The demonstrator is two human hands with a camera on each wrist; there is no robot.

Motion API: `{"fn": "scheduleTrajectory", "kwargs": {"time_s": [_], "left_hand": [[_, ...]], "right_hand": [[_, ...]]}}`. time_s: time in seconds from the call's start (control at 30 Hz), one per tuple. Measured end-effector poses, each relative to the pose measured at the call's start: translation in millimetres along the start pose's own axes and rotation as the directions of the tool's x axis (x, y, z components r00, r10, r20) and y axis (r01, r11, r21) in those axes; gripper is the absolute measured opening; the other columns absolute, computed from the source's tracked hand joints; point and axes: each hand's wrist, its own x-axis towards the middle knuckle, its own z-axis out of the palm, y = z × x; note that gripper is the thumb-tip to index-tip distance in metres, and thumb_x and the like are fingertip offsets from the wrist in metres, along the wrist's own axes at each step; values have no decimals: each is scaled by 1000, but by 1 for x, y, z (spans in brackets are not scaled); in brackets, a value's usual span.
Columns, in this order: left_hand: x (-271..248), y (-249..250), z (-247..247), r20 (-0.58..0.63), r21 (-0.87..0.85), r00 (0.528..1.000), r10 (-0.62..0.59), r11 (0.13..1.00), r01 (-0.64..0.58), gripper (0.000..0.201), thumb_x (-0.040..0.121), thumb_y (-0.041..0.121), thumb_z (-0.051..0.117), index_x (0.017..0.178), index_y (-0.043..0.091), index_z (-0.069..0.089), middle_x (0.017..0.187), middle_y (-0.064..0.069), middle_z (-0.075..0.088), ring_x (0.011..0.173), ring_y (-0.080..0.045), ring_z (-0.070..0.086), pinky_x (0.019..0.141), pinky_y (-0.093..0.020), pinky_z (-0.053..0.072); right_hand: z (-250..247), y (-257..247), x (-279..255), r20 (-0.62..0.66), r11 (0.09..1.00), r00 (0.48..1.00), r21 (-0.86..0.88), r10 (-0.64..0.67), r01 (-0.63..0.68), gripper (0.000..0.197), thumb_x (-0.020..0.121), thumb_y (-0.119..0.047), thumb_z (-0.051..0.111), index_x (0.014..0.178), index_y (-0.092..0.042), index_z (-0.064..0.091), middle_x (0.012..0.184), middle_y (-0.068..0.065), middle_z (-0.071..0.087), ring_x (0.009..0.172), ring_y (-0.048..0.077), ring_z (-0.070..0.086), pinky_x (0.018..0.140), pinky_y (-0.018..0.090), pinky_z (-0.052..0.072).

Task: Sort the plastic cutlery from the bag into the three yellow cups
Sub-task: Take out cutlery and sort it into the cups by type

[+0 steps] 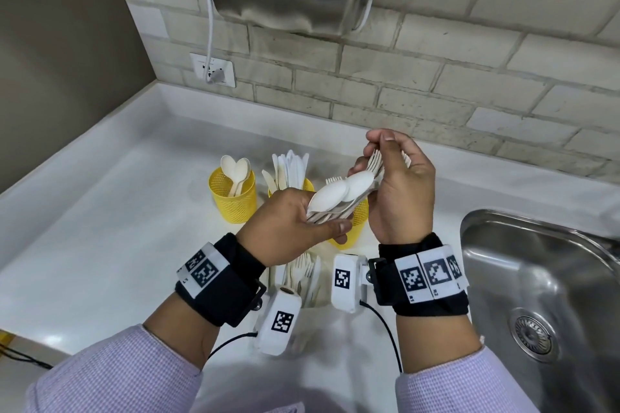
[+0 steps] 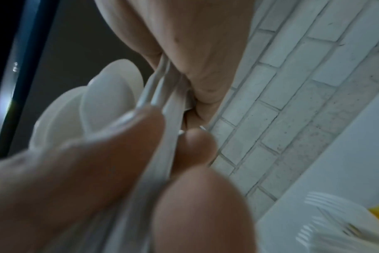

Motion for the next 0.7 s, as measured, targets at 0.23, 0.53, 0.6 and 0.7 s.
{"fn": "scheduleTrajectory", "kwargs": {"time_s": [0.23,0.53,0.6,0.7], "left_hand": [[0,2,8,-27,-91,999,33,995,-36,8,95,30,71,101,24,72,74,3,76,65,0,64,66,-17,45],[5,-6,10,-19,-151,998,66,986,-68,13,98,29,67,104,20,75,98,0,78,99,-21,73,99,-52,53],[5,-6,9,-15,-153,999,46,987,-48,12,99,25,66,102,19,76,96,2,79,100,-16,73,101,-48,52],[5,-5,8,-66,-166,997,43,985,-53,17,100,26,64,102,16,78,97,5,79,92,-6,72,92,-33,54]], "right_hand": [[4,0,-6,103,956,989,-262,-108,132,31,105,-28,55,88,-3,62,64,-6,63,58,18,66,67,47,59],[3,4,-7,190,924,971,-325,-143,200,47,100,-49,51,74,-12,63,75,-1,63,81,28,65,82,37,51],[0,3,-6,173,938,973,-286,-151,196,43,100,-47,50,83,-14,70,91,4,71,88,21,62,86,37,49],[-4,0,-6,121,945,975,-248,-186,211,38,96,-46,53,106,-14,71,115,1,72,112,23,64,101,40,48]]}}
